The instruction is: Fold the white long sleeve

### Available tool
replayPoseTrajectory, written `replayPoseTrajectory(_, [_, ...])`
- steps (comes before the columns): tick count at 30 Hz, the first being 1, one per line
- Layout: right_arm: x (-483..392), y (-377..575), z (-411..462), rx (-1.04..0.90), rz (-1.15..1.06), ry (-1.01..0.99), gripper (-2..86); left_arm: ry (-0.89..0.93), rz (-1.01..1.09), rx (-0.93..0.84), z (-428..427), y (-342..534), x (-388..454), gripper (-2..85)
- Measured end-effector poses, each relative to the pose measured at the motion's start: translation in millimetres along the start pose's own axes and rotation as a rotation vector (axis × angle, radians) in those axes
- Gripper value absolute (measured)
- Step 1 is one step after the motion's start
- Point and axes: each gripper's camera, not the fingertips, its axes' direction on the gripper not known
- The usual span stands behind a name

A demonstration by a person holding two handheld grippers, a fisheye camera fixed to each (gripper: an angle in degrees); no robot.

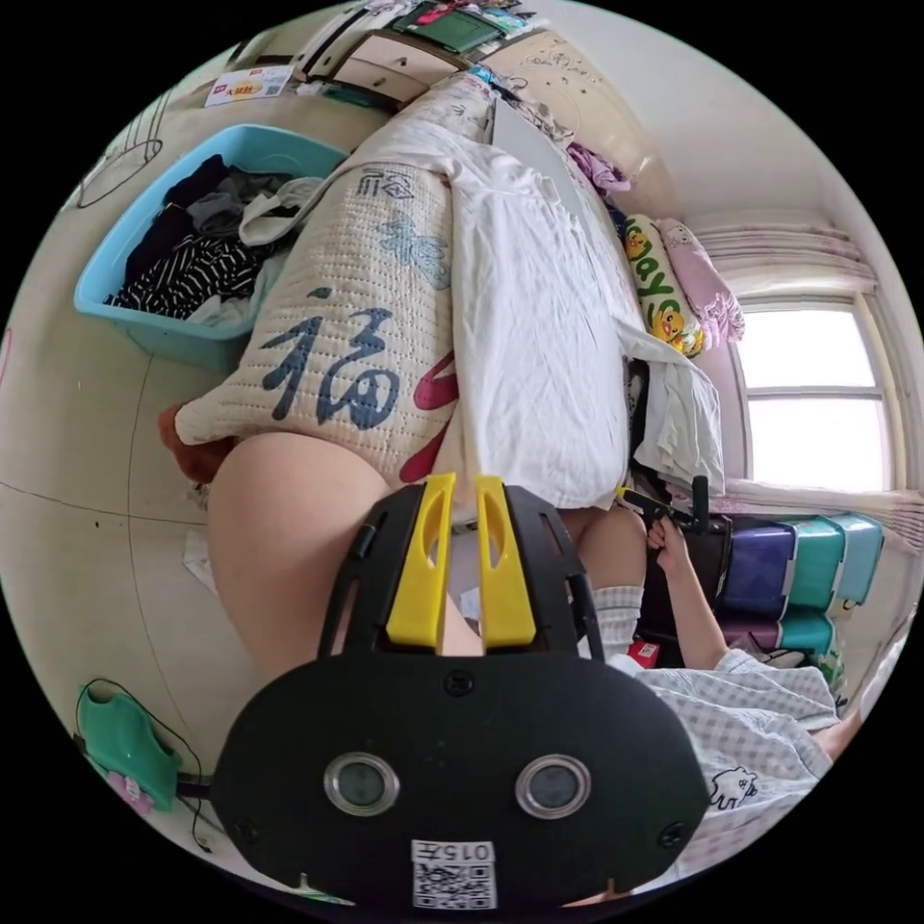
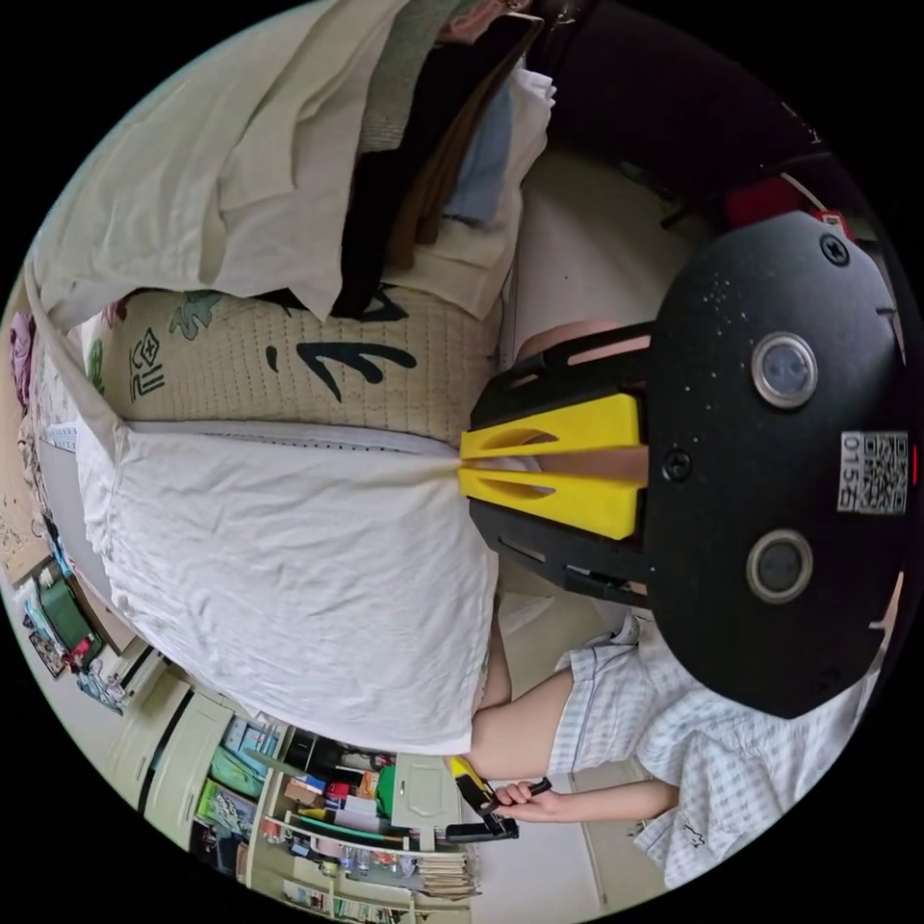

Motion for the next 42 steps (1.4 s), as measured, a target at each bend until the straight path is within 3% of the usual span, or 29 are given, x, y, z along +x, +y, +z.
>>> replayPoseTrajectory(6, [13, -3, 7, -0.024, -0.019, 0.021, 0.4, -0.040, 0.066, -0.176, 33, -16, 15, 2.2])
replayPoseTrajectory(16, [8, 6, 8, -0.015, -0.090, 0.133, 0.1, 0.085, 0.026, -0.063, 9, 7, 14, -0.2])
replayPoseTrajectory(19, [3, 6, 9, -0.028, -0.115, 0.179, 0.2, 0.012, 0.010, -0.089, 17, 8, 16, -0.3])
replayPoseTrajectory(21, [0, 7, 9, -0.035, -0.126, 0.198, 0.2, -0.132, -0.037, -0.200, 39, 4, 13, -0.6])
replayPoseTrajectory(24, [3, 9, 4, -0.034, -0.115, 0.180, 0.2, -0.119, -0.025, -0.270, 55, 1, 21, -0.6])
replayPoseTrajectory(28, [6, 14, -4, -0.032, -0.102, 0.142, 0.3, -0.162, -0.004, -0.220, 47, 10, 37, 0.1])
replayPoseTrajectory(36, [-1, 24, -22, -0.061, -0.103, 0.113, 0.4, -0.013, -0.047, 0.155, 9, 64, 56, 7.4])
replayPoseTrajectory(42, [-21, 34, -39, -0.066, -0.108, 0.139, 0.4, -0.011, -0.006, 0.066, 40, 55, 78, 8.5])
